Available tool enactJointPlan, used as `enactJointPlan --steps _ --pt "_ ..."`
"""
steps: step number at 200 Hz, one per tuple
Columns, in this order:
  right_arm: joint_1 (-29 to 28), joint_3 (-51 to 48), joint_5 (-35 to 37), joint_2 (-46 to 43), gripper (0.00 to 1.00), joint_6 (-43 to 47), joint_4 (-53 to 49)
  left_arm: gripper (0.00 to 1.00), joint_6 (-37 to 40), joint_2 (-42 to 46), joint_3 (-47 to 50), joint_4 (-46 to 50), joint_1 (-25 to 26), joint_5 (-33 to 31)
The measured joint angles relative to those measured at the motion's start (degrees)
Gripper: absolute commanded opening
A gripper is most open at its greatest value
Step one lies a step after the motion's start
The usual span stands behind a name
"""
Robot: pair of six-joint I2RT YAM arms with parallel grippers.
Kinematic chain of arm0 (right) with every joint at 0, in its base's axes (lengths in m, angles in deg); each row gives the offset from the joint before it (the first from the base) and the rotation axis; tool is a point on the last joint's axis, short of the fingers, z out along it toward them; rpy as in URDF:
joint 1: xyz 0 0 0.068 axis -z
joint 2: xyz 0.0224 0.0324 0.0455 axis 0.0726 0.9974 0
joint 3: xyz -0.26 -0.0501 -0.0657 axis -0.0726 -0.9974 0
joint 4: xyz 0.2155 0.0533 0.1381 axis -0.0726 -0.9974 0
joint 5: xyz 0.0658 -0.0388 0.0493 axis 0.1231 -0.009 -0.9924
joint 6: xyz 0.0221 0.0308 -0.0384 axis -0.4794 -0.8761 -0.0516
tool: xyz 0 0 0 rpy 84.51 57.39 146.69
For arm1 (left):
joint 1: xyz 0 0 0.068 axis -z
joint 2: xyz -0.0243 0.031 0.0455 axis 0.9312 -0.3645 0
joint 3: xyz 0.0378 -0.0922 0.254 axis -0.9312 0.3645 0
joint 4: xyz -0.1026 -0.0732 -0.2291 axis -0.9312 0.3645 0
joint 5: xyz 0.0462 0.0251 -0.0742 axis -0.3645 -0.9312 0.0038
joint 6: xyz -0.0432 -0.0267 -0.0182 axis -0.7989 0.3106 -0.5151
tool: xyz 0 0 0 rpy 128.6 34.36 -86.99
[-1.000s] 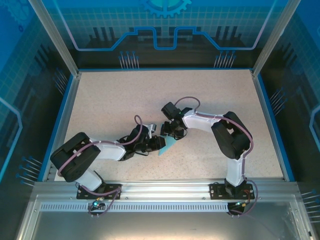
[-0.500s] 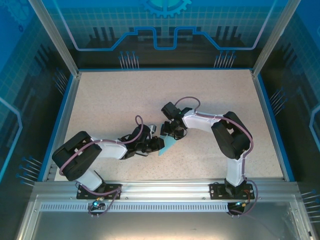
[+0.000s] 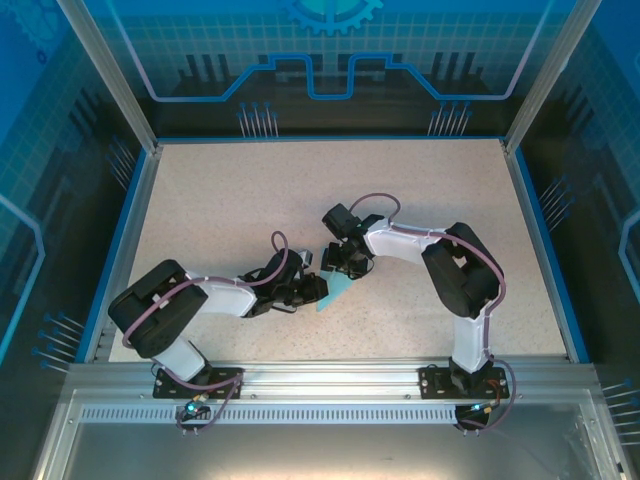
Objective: Fold a paper plane with a square sheet of paper (pick it up from the middle)
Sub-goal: Fourth fold the wing at the center of the table.
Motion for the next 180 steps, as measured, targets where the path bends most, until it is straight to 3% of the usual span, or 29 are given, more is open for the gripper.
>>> enactJointPlan --steps 132,180 --pt "0.1 -0.5 -1.5 -2.2 0.54 4.3 0.7 0.10 -0.4 -1.6 -1.2 2.0 0.0 0.0" --pt "0.2 -0.7 -1.5 -3.3 0.46 7.5 0.9 0.09 -0.4 -1.9 -1.8 2.8 0.0 0.0"
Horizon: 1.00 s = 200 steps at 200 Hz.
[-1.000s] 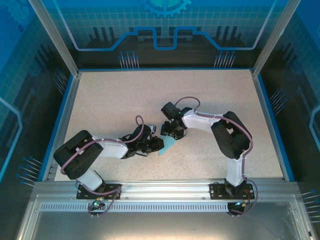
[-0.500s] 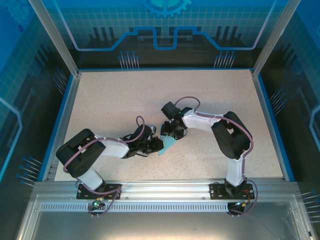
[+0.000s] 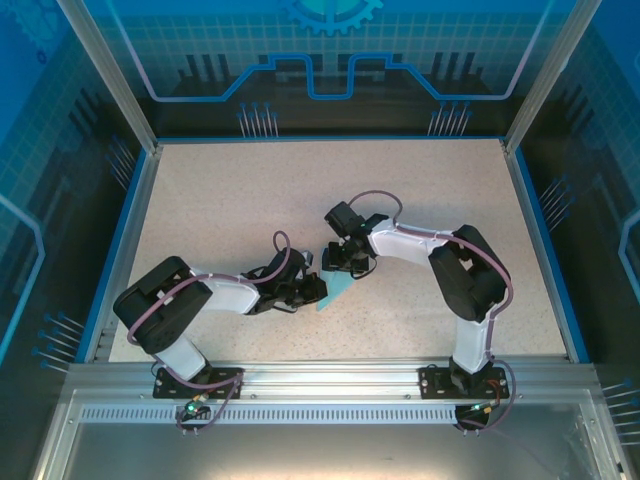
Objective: Fold a paper plane with a square sheet of paper (pick it up from the middle)
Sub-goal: Fourth fold the wing at the center of the table.
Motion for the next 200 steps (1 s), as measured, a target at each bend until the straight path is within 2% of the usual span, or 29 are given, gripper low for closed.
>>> enactJointPlan --steps 62,118,164,200 --pt "0.0 0.9 0.6 2.1 0.42 1.4 -0.8 0.09 0.0 0.0 -0.4 0.7 0.0 0.0" --pt "-0.1 4.4 1.6 4.5 0.41 1.4 -4.7 0.24 -0.2 1.2 -0.7 1.4 0.0 0.2" --pt "-0.2 5.9 2.1 5.7 0.41 1.4 -6.5 0.24 -0.2 7.6 -0.7 3.9 0.0 -1.2" --pt "-0.5 6.5 2.8 6.2 0.43 1.4 -7.3 0.24 -0.5 9.3 -0.4 3.8 0.0 -2.7"
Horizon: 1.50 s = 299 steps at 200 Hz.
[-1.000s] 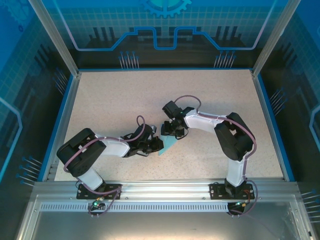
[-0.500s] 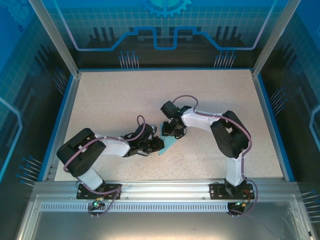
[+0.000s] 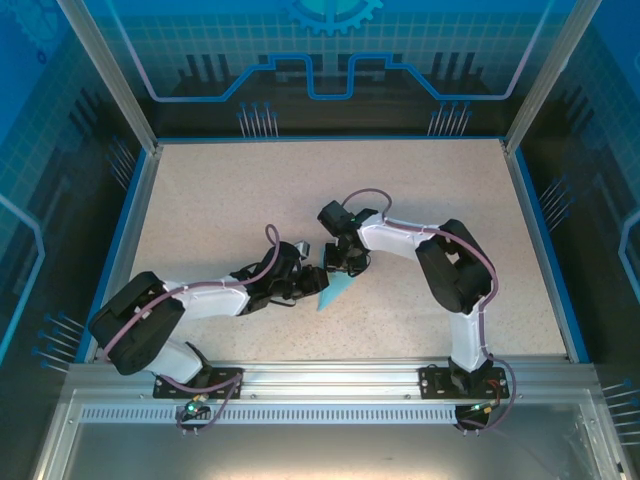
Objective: Fold a paper plane with a square sheet of paper (pick it up from the middle)
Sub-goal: Fourth fold the wing at the center of the table.
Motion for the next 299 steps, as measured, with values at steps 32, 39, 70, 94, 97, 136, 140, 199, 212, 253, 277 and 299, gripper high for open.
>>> enactJointPlan --steps 32,39,70,94,97,136,140,199,212,253,277,299 --pt "0.0 0.6 0.0 0.4 0.46 -0.2 -0.5 0.24 -0.6 0.0 0.2 -0.1 0.0 -0.3" --pt "0.0 0.7 0.0 0.5 0.47 -0.3 -0.5 0.24 -0.6 0.0 0.2 -0.2 0.0 -0.3" --pt "0.0 0.9 -0.4 0.6 0.49 -1.7 -0.4 0.24 -0.8 0.0 0.8 -1.7 0.0 0.2" --pt "0.0 0.5 -0.7 0.5 0.50 -2.9 0.1 0.24 -0.8 0.0 0.8 -2.4 0.0 1.1" --pt "0.1 0.4 -0.7 0.4 0.49 -3.1 0.3 0.24 -0.8 -0.1 0.8 -2.6 0.0 1.2" --pt "0.7 -1.6 -1.7 -0.7 0.49 -5.3 2.5 0.24 -0.8 -3.1 0.7 -5.0 0.1 3.3" --pt "0.8 -1.7 -1.8 -0.7 0.48 -5.5 2.7 0.24 -0.8 -3.5 0.7 -5.0 0.2 3.4" --pt "1.3 -2.8 -2.9 -1.4 0.49 -6.5 4.0 0.18 -0.8 -6.5 -0.6 -3.2 0.5 2.1" --pt "1.3 -2.9 -3.0 -1.5 0.49 -6.5 4.3 0.17 -0.8 -6.7 -0.7 -2.4 0.5 1.1" --pt "1.3 -3.1 -3.1 -1.6 0.49 -6.5 4.4 0.17 -0.8 -6.7 -0.9 -0.1 0.5 -1.7" --pt "1.3 -3.2 -3.1 -1.8 0.49 -6.5 4.6 0.17 -0.8 -7.0 -1.1 0.3 0.5 -2.1" --pt "1.3 -3.3 -3.1 -1.8 0.49 -6.5 4.7 0.15 -0.8 -7.7 -1.6 0.6 0.5 -2.1"
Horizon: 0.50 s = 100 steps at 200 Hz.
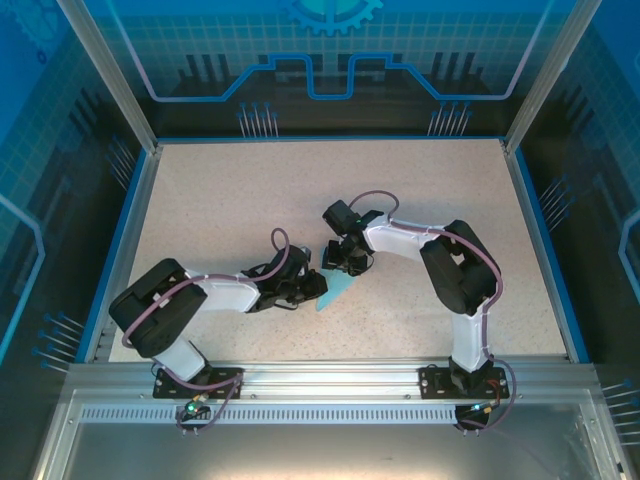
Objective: Fold a paper plane with a square sheet of paper (pick it up from the middle)
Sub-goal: Fourth fold the wing at the center of the table.
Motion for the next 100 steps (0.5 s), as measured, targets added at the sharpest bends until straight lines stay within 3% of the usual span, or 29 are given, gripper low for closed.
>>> enactJointPlan --steps 100 --pt "0.0 0.0 0.0 0.0 0.49 0.0 0.1 0.21 0.0 -0.4 0.0 -0.5 0.0 0.7"
